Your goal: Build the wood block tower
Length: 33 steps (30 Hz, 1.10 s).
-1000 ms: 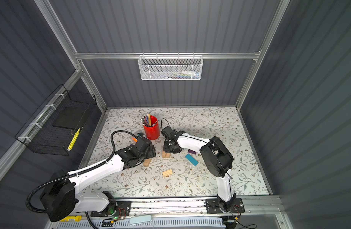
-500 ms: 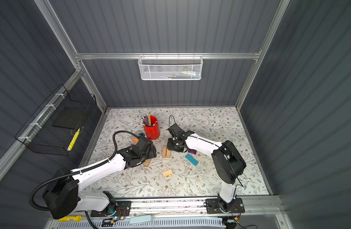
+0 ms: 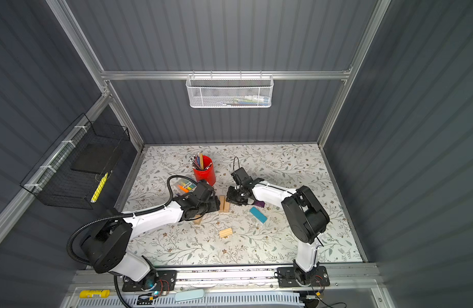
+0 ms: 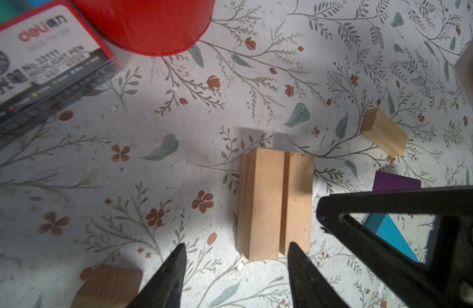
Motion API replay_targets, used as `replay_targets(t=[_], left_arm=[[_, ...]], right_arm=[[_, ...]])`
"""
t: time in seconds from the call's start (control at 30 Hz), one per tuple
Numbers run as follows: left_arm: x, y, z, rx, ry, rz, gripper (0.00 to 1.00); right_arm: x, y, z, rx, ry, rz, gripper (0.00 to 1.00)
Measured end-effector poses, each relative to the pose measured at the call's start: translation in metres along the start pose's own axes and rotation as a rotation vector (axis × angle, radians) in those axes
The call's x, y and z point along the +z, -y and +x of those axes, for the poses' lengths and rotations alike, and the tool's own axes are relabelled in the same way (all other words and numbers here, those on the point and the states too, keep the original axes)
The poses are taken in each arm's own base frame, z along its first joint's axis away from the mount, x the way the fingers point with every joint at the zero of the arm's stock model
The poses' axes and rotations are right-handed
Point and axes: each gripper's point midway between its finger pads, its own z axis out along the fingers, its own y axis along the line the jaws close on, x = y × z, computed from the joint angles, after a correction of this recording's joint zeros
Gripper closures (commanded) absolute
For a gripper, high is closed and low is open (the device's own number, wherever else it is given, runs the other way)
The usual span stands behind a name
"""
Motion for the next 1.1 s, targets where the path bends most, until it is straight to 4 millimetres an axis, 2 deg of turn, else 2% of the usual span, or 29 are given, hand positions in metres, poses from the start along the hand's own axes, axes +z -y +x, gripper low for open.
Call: replay_targets(t=[0.37,1.1], left_arm=[[0.016,0.009,-0.001,-0.032,-0.025,0.048,0.51],[0.031,0.01,0.004,-0.036,-0.064,0.051,0.68]], right_arm=[[0.011,0.011,0.001,0.036,-0.018,0.009,0.75],[0.014,0.007,0.005,0.036,-0.052,-0.025,0.81]])
